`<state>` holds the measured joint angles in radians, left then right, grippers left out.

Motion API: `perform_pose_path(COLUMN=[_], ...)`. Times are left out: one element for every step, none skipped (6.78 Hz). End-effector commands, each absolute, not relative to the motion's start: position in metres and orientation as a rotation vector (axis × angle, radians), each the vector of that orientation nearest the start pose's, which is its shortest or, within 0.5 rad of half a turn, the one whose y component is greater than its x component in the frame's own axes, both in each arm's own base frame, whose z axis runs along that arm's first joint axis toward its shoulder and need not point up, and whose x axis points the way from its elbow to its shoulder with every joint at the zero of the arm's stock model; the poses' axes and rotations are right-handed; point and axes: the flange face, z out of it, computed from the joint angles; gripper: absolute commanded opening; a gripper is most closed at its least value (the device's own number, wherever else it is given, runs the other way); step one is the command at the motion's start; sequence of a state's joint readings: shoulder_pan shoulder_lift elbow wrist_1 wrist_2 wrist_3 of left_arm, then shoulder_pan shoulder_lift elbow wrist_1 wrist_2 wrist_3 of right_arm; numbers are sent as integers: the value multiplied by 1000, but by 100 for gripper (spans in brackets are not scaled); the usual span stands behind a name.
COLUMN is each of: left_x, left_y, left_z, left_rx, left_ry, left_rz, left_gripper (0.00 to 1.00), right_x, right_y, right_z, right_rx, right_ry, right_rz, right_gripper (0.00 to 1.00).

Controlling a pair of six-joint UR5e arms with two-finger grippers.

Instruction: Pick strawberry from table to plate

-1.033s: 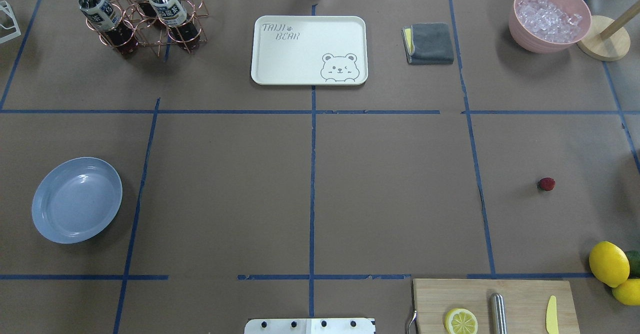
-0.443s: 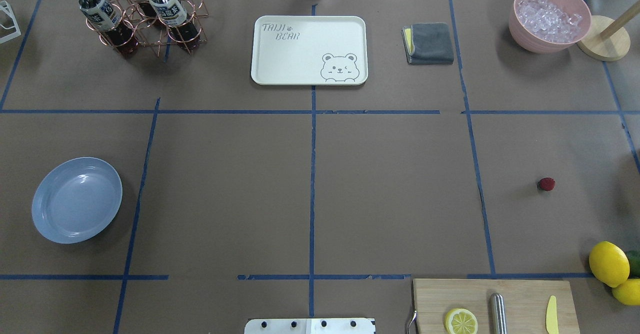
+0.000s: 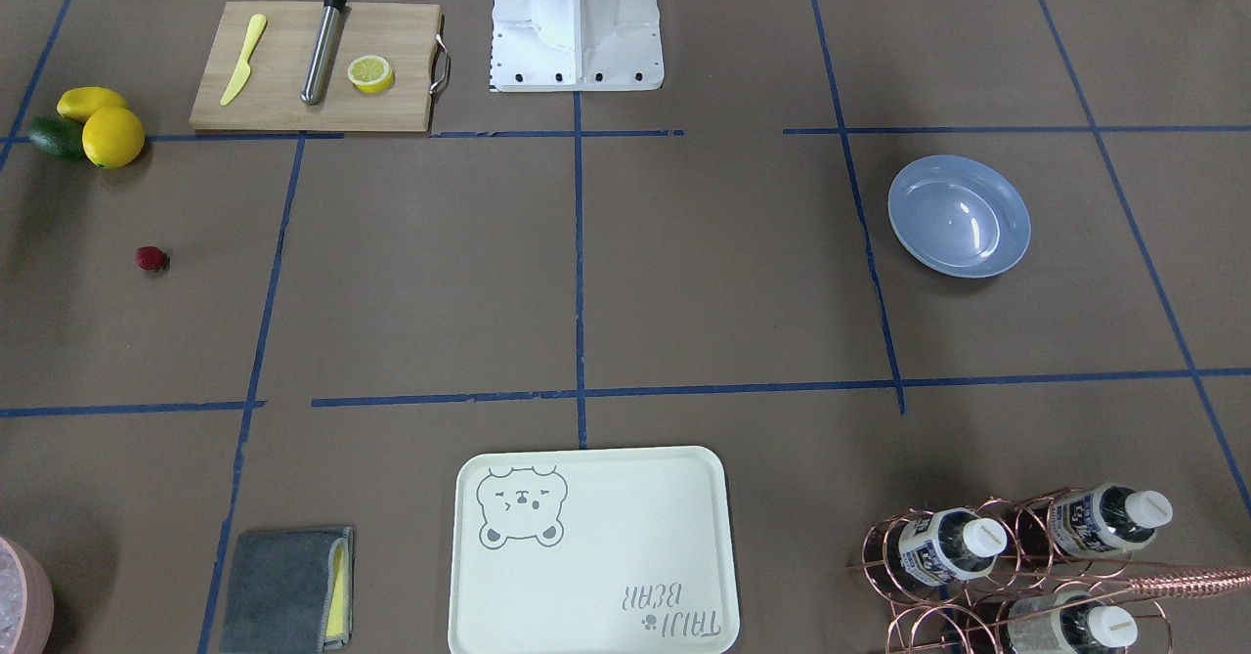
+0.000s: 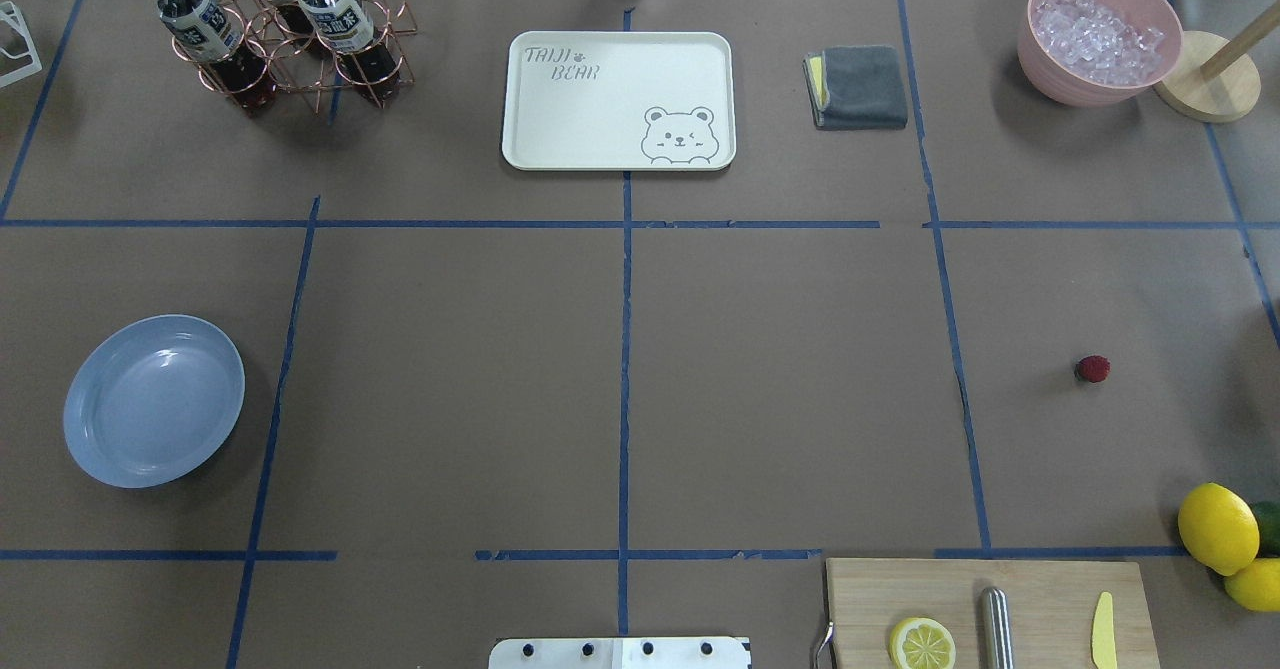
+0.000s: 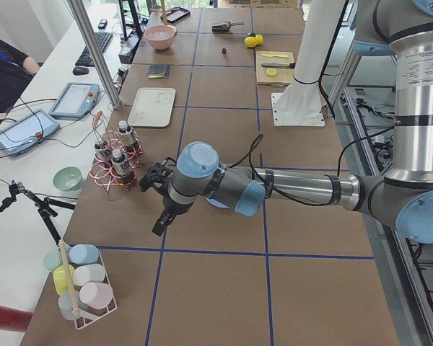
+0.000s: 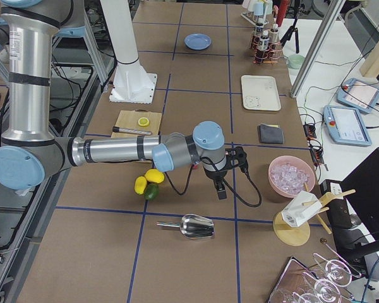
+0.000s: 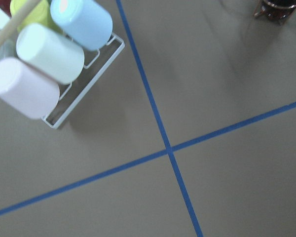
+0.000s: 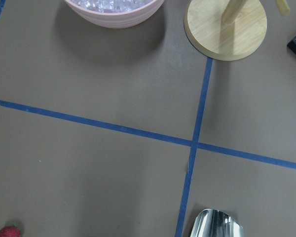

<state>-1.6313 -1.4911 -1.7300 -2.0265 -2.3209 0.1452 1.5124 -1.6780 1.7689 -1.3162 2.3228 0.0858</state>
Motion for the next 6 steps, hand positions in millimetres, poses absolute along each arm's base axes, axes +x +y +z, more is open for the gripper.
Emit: perform_pose_path(left_x=[-86,-63,-29,23,54,94], left_y=[-473,-466,-440,-434,-431,-426], left_z=[566,565,587,597,609,621], left_rx=[632,702,688,555,501,454], left_ry=[788,805,872,978,960,941], left_rz=[272,350,406,399,351,300], left_gripper=[100,100,100,100,100,100], right_x=[38,37,37,37,36,37], right_y=[-464,-464,-462,-462,-459,-457], right_z=[598,604,608,607,610,613], right_rx=[249,235,226,227,223,217], right_ry=[-767,-777,-790,-790,-792,-792], right_rz=[-93,-88,-90,-90,-93,-89], right_gripper=[100,100,100,100,100,100])
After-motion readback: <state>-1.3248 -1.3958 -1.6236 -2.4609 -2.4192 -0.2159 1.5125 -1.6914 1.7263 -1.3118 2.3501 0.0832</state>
